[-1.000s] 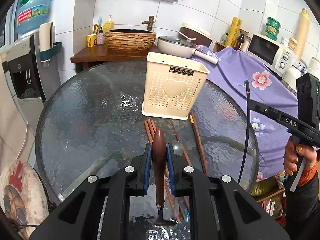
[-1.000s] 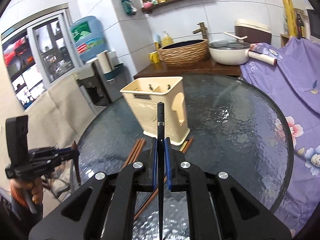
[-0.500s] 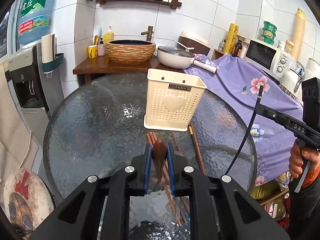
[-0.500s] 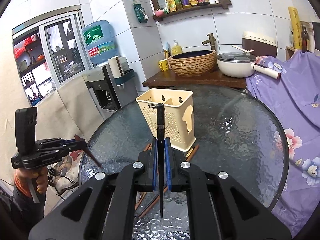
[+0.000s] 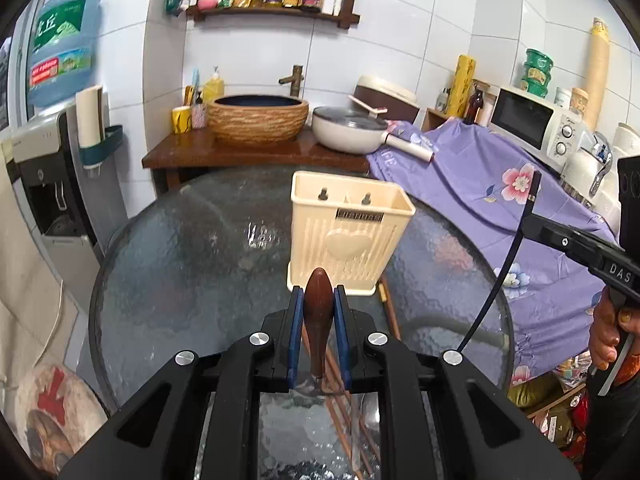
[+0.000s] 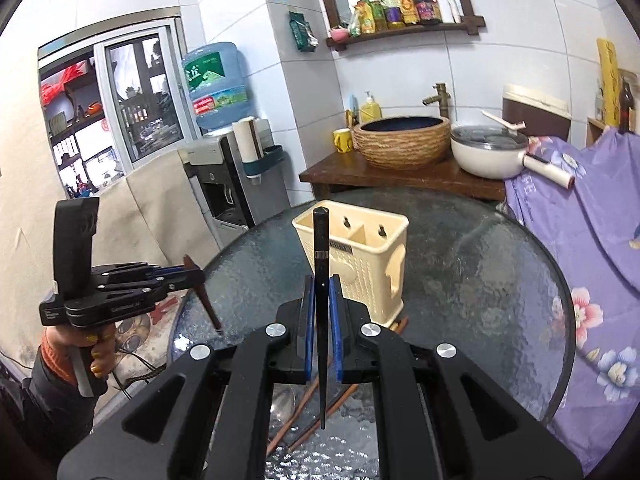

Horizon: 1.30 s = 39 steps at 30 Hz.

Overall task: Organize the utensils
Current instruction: 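Lift the wooden spoon with the left gripper while the right gripper lifts the black chopstick, then lower both held utensils into the cream holder and open both grippers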

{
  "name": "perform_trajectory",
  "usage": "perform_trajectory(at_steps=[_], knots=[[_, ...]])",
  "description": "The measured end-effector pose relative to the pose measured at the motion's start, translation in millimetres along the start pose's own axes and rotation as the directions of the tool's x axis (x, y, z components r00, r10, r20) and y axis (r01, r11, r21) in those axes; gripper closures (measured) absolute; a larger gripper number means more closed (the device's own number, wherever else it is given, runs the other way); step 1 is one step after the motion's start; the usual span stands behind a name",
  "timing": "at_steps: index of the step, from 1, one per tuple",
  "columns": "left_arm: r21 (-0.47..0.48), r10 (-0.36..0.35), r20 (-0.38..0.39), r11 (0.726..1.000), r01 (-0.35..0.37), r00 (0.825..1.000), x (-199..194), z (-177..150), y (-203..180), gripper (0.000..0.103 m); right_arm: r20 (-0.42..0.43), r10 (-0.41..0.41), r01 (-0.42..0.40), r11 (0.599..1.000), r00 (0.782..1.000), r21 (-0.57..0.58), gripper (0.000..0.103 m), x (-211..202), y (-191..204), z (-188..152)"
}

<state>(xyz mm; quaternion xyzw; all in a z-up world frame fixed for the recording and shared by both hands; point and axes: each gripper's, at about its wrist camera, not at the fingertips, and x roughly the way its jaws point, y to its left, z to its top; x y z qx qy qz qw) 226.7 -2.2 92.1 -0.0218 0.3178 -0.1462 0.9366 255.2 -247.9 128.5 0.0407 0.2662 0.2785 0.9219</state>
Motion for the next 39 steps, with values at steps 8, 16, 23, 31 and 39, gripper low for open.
perform_trajectory(at_steps=[8,16,23,31,39], knots=[[0.008,-0.022,0.114,1.0,0.021,0.993,-21,76,-13,0.088,0.066,0.012,-0.012,1.0,0.998,-0.004,0.095,-6,4,69],[0.014,0.018,0.174,1.0,-0.021,0.985,-4,164,-36,0.088,0.21,-0.091,0.094,0.996,0.974,-0.002,0.095,-3,6,151],[-0.019,0.081,0.114,0.997,-0.079,0.99,55,177,-34,0.088,0.232,-0.205,0.205,0.979,0.951,0.026,0.095,38,-10,161],[-0.055,0.076,0.002,0.996,-0.076,0.997,111,139,-18,0.088,0.096,-0.21,0.202,0.975,0.973,0.091,0.095,104,-35,110],[-0.084,0.072,-0.079,0.993,-0.078,0.994,147,115,-4,0.088,0.035,-0.217,0.213,0.973,0.975,0.092,0.095,134,-44,79]])
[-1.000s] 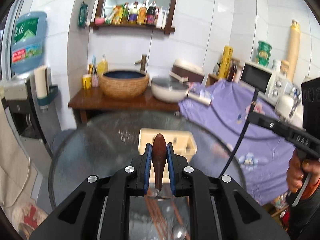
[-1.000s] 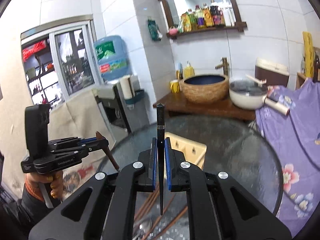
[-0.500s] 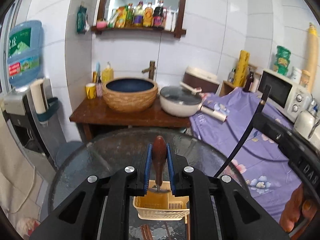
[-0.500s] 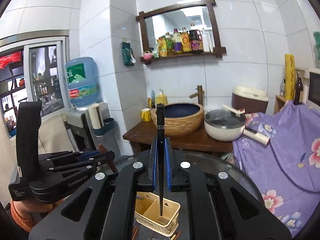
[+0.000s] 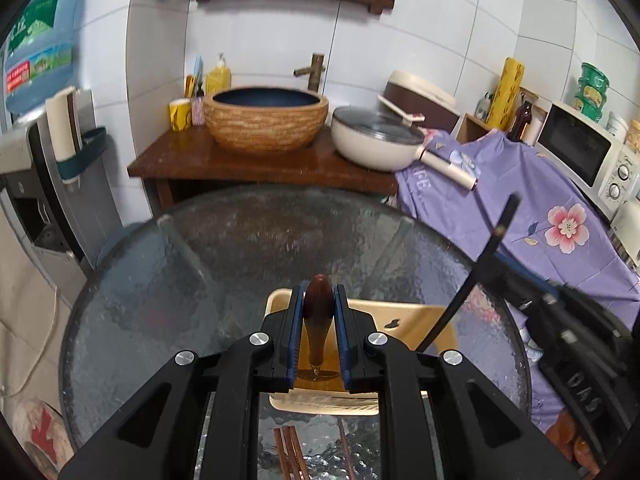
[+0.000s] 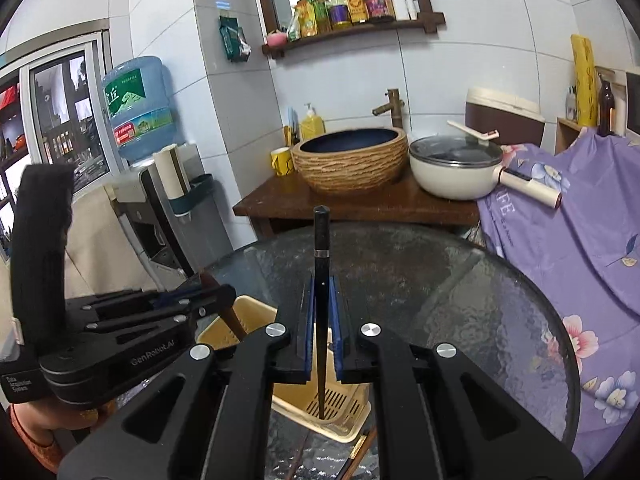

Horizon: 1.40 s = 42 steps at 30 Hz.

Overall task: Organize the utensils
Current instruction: 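Lower both held utensils into the cream holder and open both grippers, then grasp a metal spoon with the left gripper while the right gripper grasps a wooden chopstick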

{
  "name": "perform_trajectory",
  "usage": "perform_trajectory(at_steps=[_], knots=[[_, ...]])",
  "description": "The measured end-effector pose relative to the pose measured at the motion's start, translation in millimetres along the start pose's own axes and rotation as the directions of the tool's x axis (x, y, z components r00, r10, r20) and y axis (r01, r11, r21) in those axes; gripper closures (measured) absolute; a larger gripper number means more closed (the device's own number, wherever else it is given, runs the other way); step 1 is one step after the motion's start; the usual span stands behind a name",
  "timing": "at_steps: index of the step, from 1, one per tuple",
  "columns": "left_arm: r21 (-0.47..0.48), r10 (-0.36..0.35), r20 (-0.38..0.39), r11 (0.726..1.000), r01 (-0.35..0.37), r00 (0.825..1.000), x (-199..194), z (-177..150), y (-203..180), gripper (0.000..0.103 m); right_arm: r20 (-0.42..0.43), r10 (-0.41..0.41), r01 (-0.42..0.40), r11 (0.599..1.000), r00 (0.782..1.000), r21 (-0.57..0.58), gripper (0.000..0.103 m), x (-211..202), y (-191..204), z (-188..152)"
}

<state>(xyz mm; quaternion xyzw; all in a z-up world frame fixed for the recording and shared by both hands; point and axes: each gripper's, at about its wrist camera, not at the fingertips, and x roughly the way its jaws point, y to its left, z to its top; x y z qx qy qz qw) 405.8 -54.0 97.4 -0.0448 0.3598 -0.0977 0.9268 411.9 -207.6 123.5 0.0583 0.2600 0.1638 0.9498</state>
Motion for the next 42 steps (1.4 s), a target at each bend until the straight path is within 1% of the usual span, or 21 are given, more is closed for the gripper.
perform_trajectory(at_steps=[6,9,11,13,14,15,16,17,19,20,21,23,26,29,30,32,35,36,38,40,42], knots=[[-0.006,-0.001,-0.031,1.0,0.001,1.0,18,-6,3,0.088,-0.005,-0.003,0.003,1.0,1.0,0.015,0.095,5,-6,1],[-0.003,-0.013,-0.014,1.0,0.013,1.0,18,-7,2,0.086,0.004,-0.013,0.013,1.0,1.0,0.026,0.095,7,-10,1],[0.001,-0.008,0.004,1.0,0.008,1.0,14,-8,2,0.077,0.007,-0.023,0.023,1.0,1.0,0.017,0.094,7,-9,-1],[-0.004,-0.011,0.035,1.0,0.011,0.999,4,-8,3,0.054,0.008,-0.027,0.027,1.0,1.0,0.001,0.093,6,-7,-2],[-0.008,-0.016,0.048,1.0,0.016,0.999,-1,-9,3,0.051,0.01,-0.026,0.026,1.0,1.0,-0.001,0.084,5,-7,-3],[-0.014,-0.027,0.08,0.999,0.029,0.996,-13,-11,5,0.043,0.017,-0.021,0.021,1.0,1.0,0.004,0.076,2,-7,-4],[-0.016,-0.03,0.097,0.999,0.032,0.995,-20,-13,5,0.034,0.026,-0.018,0.018,1.0,0.999,0.009,0.053,-1,-8,-5],[-0.018,-0.032,0.131,0.999,0.034,0.991,-33,-17,7,0.029,0.041,-0.021,0.02,1.0,0.999,0.015,0.04,-5,-8,-6],[-0.018,-0.031,0.175,0.999,0.035,0.984,-50,-25,9,0.009,0.073,-0.037,0.036,0.999,0.997,0.013,0.04,-18,-7,-10],[-0.022,-0.023,0.203,0.999,0.028,0.979,-61,-34,12,0.007,0.078,-0.043,0.042,0.999,0.996,0.004,0.04,-25,-6,-13],[-0.024,-0.018,0.212,0.999,0.024,0.977,-66,-38,14,0.006,0.085,-0.046,0.046,0.999,0.995,0.001,0.039,-33,-5,-18],[-0.026,0.003,0.216,1.0,0.003,0.976,-77,-59,21,0.006,0.091,-0.042,0.041,0.999,0.995,0.006,0.031,-46,-4,-28],[-0.024,0.043,0.178,0.999,-0.039,0.983,-78,-91,29,0.006,0.079,-0.03,0.028,0.999,0.996,0.016,0.027,-62,-6,-52],[-0.043,0.088,0.135,0.996,-0.083,0.987,-69,-125,36,0.006,0.016,-0.06,0.06,0.998,0.998,-0.008,0.027,-63,-6,-85],[-0.044,0.089,0.116,0.995,-0.084,0.989,-67,-136,38,0.006,-0.009,-0.073,0.073,0.997,0.997,-0.014,0.027,-61,-6,-97],[-0.04,0.099,0.077,0.995,-0.097,0.992,-60,-152,40,0.006,-0.093,-0.106,0.106,0.994,0.99,-0.011,0.027,-51,-11,-124],[-0.024,0.141,0.031,0.99,-0.14,0.99,-51,-178,40,0.007,-0.208,-0.115,0.127,0.991,0.971,0.046,0.027,-36,-22,-160],[-0.022,0.149,0.021,0.989,-0.149,0.989,-48,-182,40,0.01,-0.24,-0.132,0.147,0.988,0.962,0.046,0.027,-31,-24,-172],[-0.021,0.15,-0.009,0.988,-0.15,0.989,-42,-193,40,0.021,-0.257,-0.161,0.175,0.984,0.953,0.03,0.033,-28,-23,-188],[-0.035,0.133,-0.044,0.99,-0.135,0.99,-36,-201,42,0.032,-0.282,-0.157,0.171,0.985,0.947,0.024,0.038,-24,-18,-198],[-0.052,0.12,-0.07,0.991,-0.123,0.99,-31,-207,45,0.04,-0.296,-0.148,0.162,0.986,0.944,0.026,0.04,-22,-14,-204]])
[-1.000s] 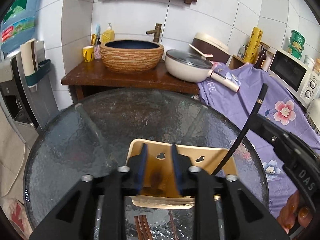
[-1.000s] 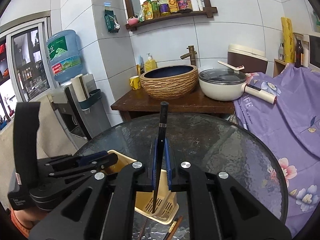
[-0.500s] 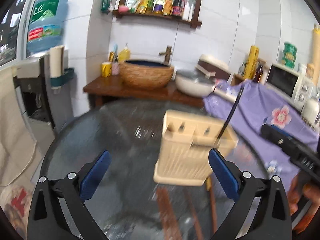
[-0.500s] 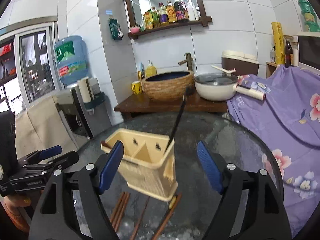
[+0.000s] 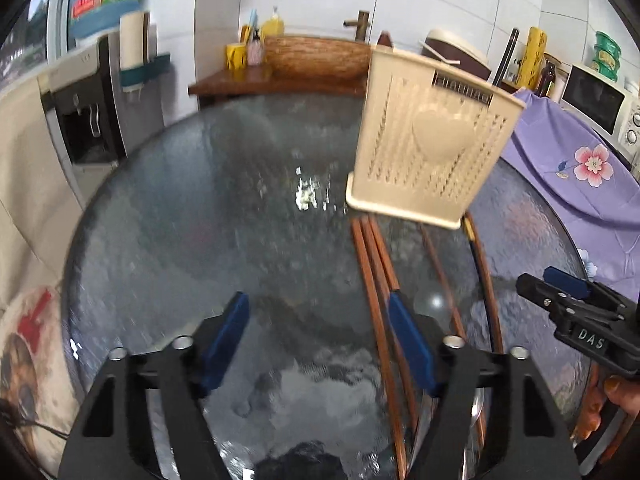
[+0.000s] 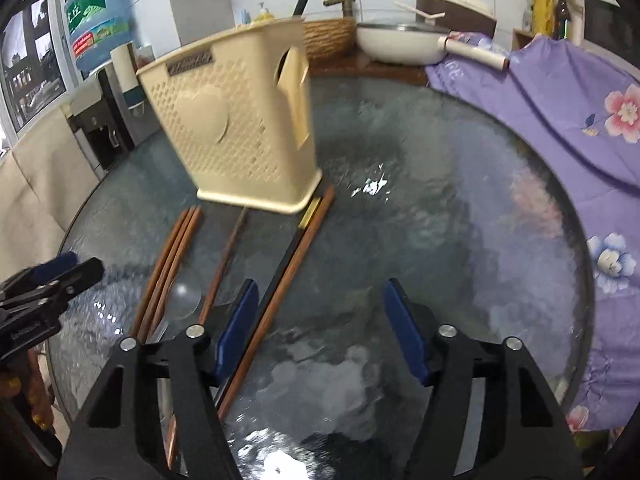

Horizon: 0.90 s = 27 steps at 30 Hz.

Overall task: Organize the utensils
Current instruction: 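Grasp a metal spoon with the left gripper while the right gripper grasps a wooden chopstick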

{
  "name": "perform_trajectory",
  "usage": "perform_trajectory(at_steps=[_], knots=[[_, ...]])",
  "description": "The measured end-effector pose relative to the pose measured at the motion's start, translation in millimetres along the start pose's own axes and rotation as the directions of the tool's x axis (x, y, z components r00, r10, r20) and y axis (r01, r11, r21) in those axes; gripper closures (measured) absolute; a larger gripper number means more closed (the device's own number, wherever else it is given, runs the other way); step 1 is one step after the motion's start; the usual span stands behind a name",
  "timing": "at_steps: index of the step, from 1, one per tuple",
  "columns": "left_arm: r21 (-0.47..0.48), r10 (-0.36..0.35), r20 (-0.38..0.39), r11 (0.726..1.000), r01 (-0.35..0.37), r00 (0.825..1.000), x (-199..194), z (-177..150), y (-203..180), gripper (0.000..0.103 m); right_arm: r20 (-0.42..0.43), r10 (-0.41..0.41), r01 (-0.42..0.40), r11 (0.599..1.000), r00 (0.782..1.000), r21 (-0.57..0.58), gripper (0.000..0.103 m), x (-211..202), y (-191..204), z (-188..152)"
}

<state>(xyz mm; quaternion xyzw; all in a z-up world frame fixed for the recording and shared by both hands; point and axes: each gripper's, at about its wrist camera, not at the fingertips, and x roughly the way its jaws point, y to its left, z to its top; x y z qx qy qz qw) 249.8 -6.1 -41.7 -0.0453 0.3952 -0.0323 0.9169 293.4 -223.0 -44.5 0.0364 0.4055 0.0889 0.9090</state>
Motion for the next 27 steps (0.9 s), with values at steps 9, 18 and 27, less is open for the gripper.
perform_trajectory(at_steps=[9,18,27], knots=[[0.004,-0.049,-0.035,0.999,0.049,0.998,-3,-22,-7,0.054,-0.041,-0.01,0.008,0.999,0.999,-0.036,0.051,11,17,-14],[0.049,-0.079,-0.038,0.996,0.081,0.996,-9,-26,-26,0.054,-0.071,-0.017,0.017,1.0,0.997,-0.003,0.062,23,12,-8],[0.072,-0.072,-0.039,0.995,0.075,0.997,-11,-29,-34,0.054,-0.084,-0.032,0.027,0.998,0.996,-0.06,0.064,27,22,-4]])
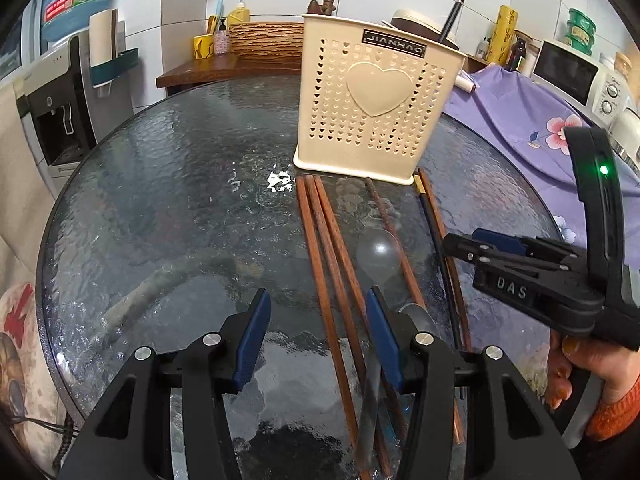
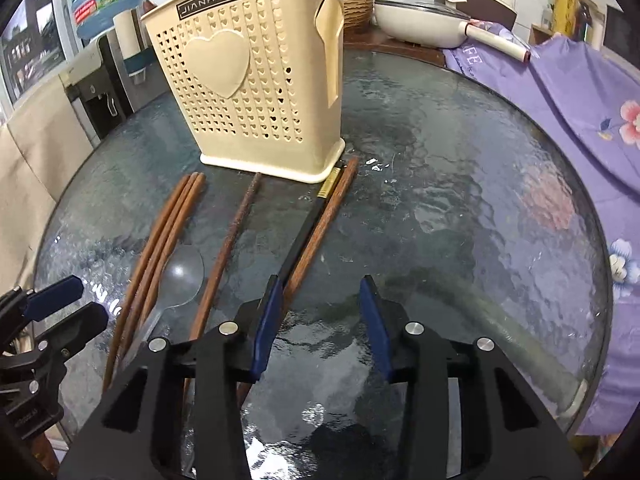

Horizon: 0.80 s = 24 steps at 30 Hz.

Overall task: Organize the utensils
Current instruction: 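Grasp a metal spoon with the left gripper while the right gripper grasps a wooden chopstick, then lift the metal spoon with the left gripper while the right gripper lifts the wooden chopstick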

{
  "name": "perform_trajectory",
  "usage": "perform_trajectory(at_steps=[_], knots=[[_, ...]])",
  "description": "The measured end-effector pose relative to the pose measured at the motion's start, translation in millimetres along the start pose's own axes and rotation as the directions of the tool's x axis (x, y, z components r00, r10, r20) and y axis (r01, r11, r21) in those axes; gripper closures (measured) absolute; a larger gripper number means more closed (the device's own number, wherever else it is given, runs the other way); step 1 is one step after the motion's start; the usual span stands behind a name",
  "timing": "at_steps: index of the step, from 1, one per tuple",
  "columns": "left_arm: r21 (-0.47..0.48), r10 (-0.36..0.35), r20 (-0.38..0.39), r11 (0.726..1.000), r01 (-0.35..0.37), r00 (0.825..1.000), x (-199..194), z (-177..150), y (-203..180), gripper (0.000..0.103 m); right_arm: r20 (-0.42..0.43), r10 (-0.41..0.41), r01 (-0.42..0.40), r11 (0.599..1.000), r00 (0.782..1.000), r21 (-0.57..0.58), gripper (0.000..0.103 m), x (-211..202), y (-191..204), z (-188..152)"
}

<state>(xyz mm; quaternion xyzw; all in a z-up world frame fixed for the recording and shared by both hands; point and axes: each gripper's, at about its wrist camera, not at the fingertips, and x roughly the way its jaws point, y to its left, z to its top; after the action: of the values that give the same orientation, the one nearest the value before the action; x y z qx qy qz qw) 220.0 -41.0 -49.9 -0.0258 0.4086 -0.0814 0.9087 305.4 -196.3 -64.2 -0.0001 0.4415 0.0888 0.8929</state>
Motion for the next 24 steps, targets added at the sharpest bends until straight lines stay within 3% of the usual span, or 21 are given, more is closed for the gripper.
perform_trajectory(at_steps=[5,14,24], knots=[[0.023,-0.017,0.0,1.0,0.017,1.0,-5,-6,-8,0.054,-0.025,-0.062,0.062,0.998,0.998,-0.004,0.072,-6,-19,-5],[0.11,-0.108,-0.028,0.988,0.111,0.994,-5,-15,-41,0.054,-0.009,-0.006,0.006,0.998,1.0,0.062,0.073,-13,-40,-10],[0.112,-0.13,-0.055,0.984,0.136,0.99,6,-14,-52,0.055,-0.004,0.057,-0.056,0.99,0.998,0.131,0.073,-9,-43,6]])
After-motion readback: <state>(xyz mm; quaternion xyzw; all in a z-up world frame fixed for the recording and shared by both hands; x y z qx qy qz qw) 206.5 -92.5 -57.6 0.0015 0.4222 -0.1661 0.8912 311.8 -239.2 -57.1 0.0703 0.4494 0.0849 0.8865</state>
